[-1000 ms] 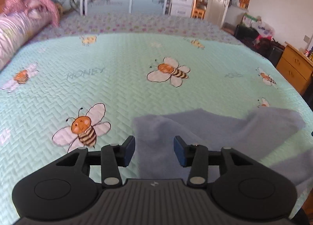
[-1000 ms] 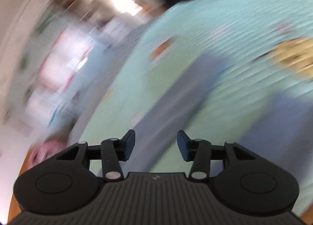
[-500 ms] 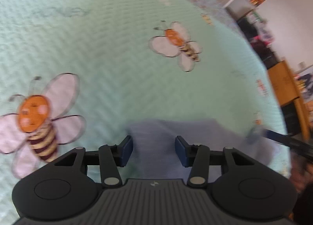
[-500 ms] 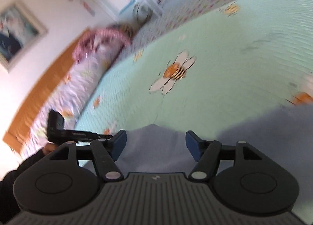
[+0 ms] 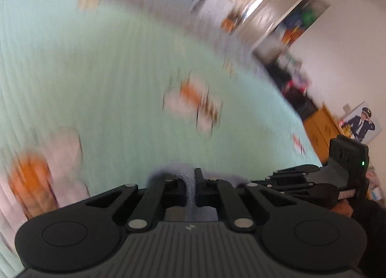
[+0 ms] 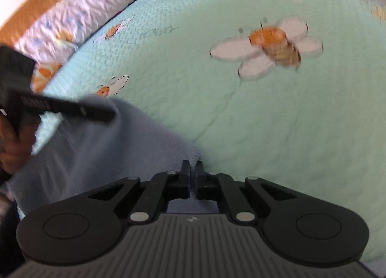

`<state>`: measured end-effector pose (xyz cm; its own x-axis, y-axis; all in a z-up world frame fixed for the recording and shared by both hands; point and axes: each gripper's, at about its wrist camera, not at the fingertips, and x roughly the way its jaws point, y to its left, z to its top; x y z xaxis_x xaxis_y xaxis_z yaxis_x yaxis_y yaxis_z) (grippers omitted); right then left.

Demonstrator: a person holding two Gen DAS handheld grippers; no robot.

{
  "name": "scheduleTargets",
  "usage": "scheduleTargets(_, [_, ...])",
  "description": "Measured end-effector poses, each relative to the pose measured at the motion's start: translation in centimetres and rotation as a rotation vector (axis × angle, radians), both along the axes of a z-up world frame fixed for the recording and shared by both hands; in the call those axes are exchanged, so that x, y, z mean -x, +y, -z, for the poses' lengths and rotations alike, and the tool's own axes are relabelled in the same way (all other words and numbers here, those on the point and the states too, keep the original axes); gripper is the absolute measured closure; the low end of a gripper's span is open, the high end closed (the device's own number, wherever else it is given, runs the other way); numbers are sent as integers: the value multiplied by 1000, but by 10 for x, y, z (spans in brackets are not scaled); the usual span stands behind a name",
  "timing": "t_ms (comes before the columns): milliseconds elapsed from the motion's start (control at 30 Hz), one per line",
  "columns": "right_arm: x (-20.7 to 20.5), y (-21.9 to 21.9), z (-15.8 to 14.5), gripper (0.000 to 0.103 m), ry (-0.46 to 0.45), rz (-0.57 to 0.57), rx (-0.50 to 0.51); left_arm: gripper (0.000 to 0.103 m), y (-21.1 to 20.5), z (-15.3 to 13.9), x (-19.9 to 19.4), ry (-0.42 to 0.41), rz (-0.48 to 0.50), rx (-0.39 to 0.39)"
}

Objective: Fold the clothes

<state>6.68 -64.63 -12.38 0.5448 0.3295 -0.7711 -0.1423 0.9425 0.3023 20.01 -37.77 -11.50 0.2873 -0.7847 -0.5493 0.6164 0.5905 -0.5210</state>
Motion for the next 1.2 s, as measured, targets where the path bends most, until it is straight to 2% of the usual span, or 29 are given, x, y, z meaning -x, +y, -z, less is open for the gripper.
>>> scheduleTargets(100, [-32, 3, -43, 99, -131, 29, 21, 98, 3, -36, -9, -198, -69, 5])
scheduleTargets(167, [-54, 6, -68, 96, -255, 65, 71, 84, 4, -59, -16, -324, -114, 0])
scheduleTargets(200, [-65, 8, -74, 82, -284, 103, 117, 79, -3, -53, -28, -323, -127, -98])
scheduleTargets(233, [-77, 10, -78, 67, -298, 151, 171, 74, -7, -39, -43, -259, -142, -193])
scheduleTargets(300, [-84, 8, -80, 65, -290, 278, 246, 75, 8, -19, -46, -167, -168, -226])
scheduleTargets(367, [-46, -4, -80, 65, -294, 370, 129, 76, 23, 1, -47, -77, -191, -256])
scheduleTargets(433, [4, -14, -78, 62, -303, 415, -4, 72, 56, 10, -24, -30, -185, -206])
scheduleTargets(467, [35, -15, -74, 59, -312, 408, -60, 69, 74, 15, -8, 1, -189, -181])
scheduleTargets(500, [70, -11, -69, 49, -316, 414, -89, 68, 93, 20, 7, 32, -192, -156])
scheduleTargets(533, [108, -6, -63, 44, -318, 426, -106, 66, 111, 26, 23, 61, -197, -133])
scheduleTargets(567, [144, 0, -55, 40, -310, 433, -136, 66, 123, 31, 37, 73, -211, -136])
scheduleTargets(667, [229, 26, -31, 40, -243, 458, -230, 66, 151, 46, 62, 110, -258, -139])
scheduleTargets(767, [285, 53, -3, 40, -162, 538, -375, 65, 161, 52, 68, 184, -288, -81])
scheduleTargets(900, [315, 65, 30, 40, -84, 693, -606, 64, 148, 57, 46, 308, -341, 24])
scheduleTargets(1000, [318, 63, 53, 40, -51, 800, -757, 63, 126, 60, 31, 376, -362, 48])
scheduleTargets(1067, [318, 59, 63, 40, -36, 854, -819, 64, 117, 63, 25, 397, -365, 56])
scheduleTargets(1100, [318, 57, 66, 40, -31, 881, -830, 67, 115, 64, 22, 398, -369, 56])
scheduleTargets(1133, [319, 55, 68, 40, -37, 906, -838, 89, 114, 63, 23, 382, -384, 60])
scheduleTargets(1200, [319, 52, 72, 40, -59, 955, -855, 93, 123, 57, 29, 362, -426, 71])
